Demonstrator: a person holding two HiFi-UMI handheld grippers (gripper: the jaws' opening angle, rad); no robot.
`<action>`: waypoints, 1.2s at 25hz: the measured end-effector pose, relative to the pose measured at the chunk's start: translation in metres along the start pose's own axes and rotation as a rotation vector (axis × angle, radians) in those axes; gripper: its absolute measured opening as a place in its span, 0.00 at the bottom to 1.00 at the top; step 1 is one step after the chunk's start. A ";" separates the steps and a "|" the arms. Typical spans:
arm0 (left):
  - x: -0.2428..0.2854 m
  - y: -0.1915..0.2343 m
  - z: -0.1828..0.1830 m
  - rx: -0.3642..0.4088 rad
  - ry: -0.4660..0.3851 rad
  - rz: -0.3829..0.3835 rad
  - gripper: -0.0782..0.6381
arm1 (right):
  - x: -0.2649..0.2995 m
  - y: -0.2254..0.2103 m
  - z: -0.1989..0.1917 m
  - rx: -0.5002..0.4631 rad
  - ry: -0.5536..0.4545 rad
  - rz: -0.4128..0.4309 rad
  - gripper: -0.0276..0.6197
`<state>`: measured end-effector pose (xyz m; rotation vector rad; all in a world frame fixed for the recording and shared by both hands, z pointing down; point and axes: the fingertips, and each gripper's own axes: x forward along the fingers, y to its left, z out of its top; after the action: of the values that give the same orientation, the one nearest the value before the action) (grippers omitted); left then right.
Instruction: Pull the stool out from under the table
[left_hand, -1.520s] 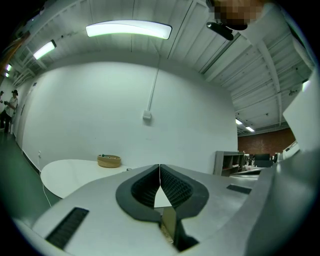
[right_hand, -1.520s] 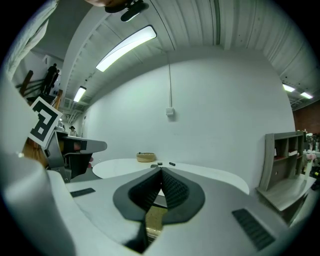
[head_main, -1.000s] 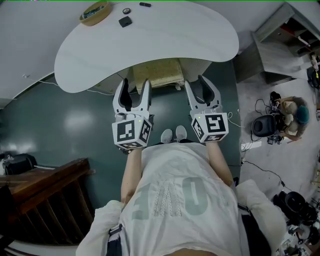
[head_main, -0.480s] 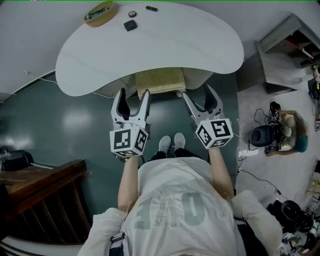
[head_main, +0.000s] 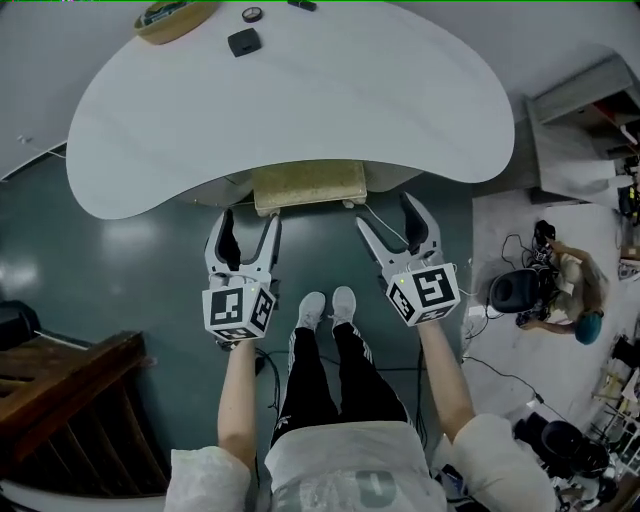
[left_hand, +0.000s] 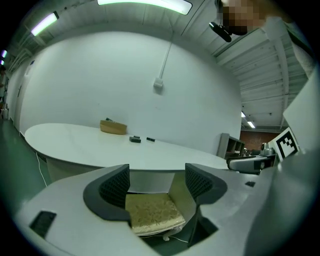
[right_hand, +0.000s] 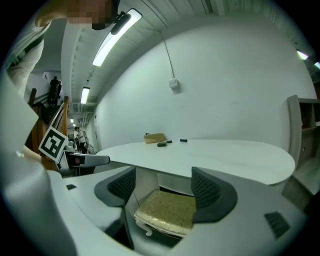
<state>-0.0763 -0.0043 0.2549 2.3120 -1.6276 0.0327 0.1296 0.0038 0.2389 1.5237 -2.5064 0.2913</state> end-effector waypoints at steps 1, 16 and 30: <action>0.006 0.007 -0.017 0.007 0.008 0.003 0.56 | 0.008 -0.001 -0.015 -0.008 0.008 0.004 0.57; 0.072 0.106 -0.229 0.125 0.085 0.035 0.56 | 0.103 -0.052 -0.231 -0.191 0.140 0.034 0.57; 0.121 0.128 -0.368 0.178 0.234 0.021 0.56 | 0.132 -0.108 -0.382 -0.166 0.280 -0.067 0.57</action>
<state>-0.0926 -0.0563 0.6595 2.3152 -1.5858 0.4524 0.1897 -0.0556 0.6484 1.3928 -2.2009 0.2589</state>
